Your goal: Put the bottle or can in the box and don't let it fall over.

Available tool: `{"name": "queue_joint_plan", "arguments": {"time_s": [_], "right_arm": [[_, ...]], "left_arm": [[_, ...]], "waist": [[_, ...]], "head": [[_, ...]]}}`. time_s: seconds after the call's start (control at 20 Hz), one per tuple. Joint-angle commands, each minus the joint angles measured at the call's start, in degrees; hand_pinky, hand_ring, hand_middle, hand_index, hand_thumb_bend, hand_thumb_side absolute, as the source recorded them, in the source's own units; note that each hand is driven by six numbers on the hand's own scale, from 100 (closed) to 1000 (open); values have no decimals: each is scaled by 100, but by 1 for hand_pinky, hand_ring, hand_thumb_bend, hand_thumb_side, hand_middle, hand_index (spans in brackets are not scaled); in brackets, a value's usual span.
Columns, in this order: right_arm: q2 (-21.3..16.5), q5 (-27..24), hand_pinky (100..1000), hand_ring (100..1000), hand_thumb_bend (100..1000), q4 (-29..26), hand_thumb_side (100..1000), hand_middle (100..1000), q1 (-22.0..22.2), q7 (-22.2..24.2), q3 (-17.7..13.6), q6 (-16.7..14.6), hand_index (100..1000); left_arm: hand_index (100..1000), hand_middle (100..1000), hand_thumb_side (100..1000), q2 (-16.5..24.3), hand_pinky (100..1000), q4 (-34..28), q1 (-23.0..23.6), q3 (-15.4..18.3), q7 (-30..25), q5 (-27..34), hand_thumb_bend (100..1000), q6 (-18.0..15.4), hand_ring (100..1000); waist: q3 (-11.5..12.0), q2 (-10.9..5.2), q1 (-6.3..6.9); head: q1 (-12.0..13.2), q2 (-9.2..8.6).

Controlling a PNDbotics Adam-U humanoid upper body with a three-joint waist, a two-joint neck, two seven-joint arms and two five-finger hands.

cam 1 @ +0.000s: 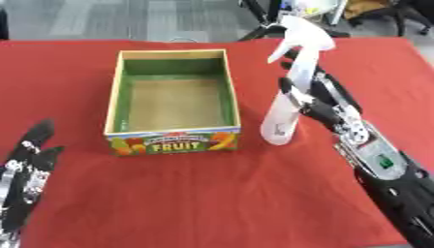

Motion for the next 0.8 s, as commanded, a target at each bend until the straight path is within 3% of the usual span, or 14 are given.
{"name": "queue_joint_plan", "arguments": {"time_s": [0.05,0.5,0.8], "right_arm": [[-67,-52,850,981,225,0,480,1000,-129,-15,-15,-4,1000],[-20,-142,840,954,222,102,469,1000,-252,-66,15,-26,989],[-5,-112,804,896,180,152,414,978,-295,-252,3,-45,955]], "left_arm": [[898,956,755,34,874,-88,-60,-17,-25,11,488,-7,1000],[898,956,756,29,874,-86,-57,-19,-30,10,487,-9,1000],[898,956,755,27,874,-86,-55,-17,-28,12,488,-10,1000]], "waist": [[11,-116,12],[20,-114,11],[22,-117,15]], "head": [[-23,-6],[-31,-7],[-35,-10]]}}
